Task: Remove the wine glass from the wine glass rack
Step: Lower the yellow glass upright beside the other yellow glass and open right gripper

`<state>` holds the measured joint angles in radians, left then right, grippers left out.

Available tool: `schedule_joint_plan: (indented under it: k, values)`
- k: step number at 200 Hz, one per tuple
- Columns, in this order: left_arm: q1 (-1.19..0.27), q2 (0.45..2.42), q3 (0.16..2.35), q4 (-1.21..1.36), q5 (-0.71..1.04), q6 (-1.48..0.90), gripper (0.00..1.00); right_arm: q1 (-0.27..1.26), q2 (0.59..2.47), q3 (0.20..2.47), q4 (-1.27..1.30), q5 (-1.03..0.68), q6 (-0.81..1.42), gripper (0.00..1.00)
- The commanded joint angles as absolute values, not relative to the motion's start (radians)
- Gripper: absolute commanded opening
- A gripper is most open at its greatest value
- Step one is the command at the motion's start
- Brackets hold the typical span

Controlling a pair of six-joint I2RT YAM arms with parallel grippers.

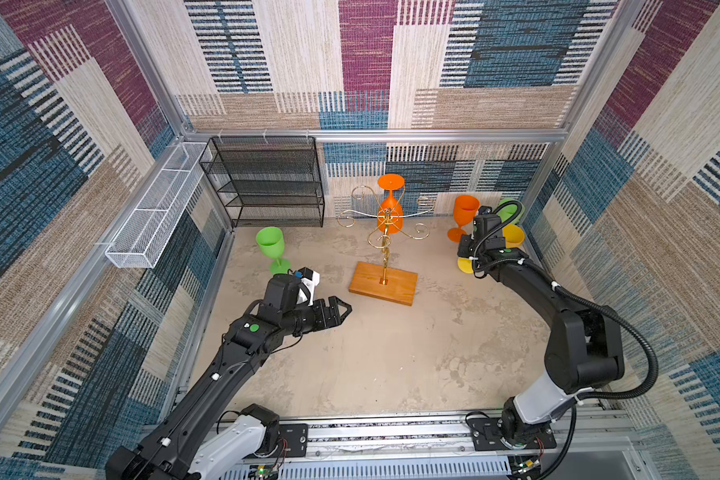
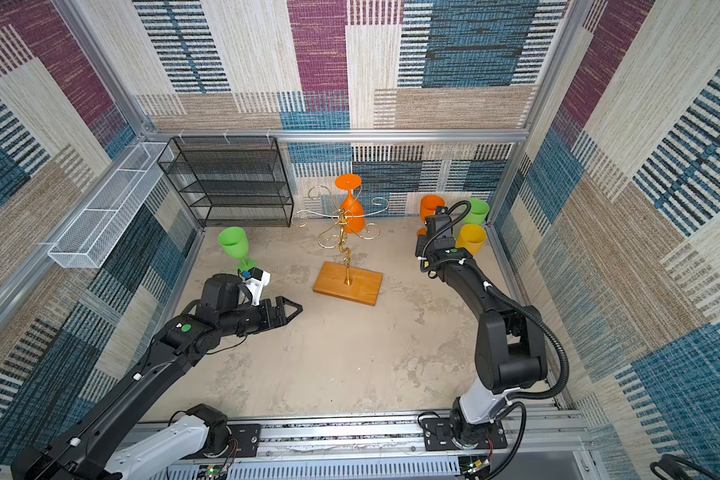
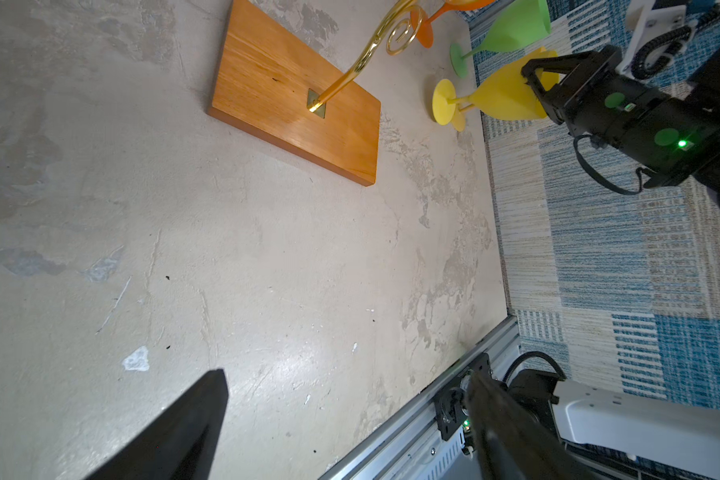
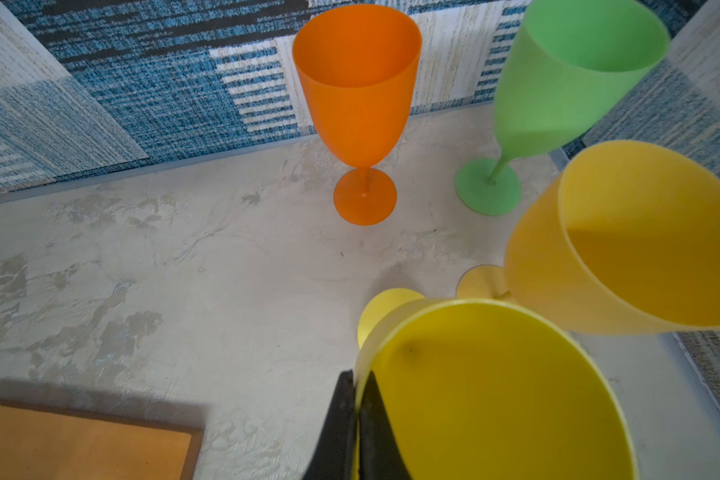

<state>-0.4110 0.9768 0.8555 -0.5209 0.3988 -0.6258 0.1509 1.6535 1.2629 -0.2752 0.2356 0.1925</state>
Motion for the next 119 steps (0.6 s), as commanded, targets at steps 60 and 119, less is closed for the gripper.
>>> schedule_joint_plan:
  k: [60, 119]
  values:
    - [-0.414, 0.983, 0.929, -0.593, 0.354, -0.604, 0.92, 0.142, 1.743, 1.333, -0.222, 0.188, 0.14, 0.25]
    - [-0.413, 1.015, 1.091, -0.734, 0.231, -0.482, 0.93, 0.141, 1.65, 1.378, -0.267, 0.18, 0.137, 0.75]
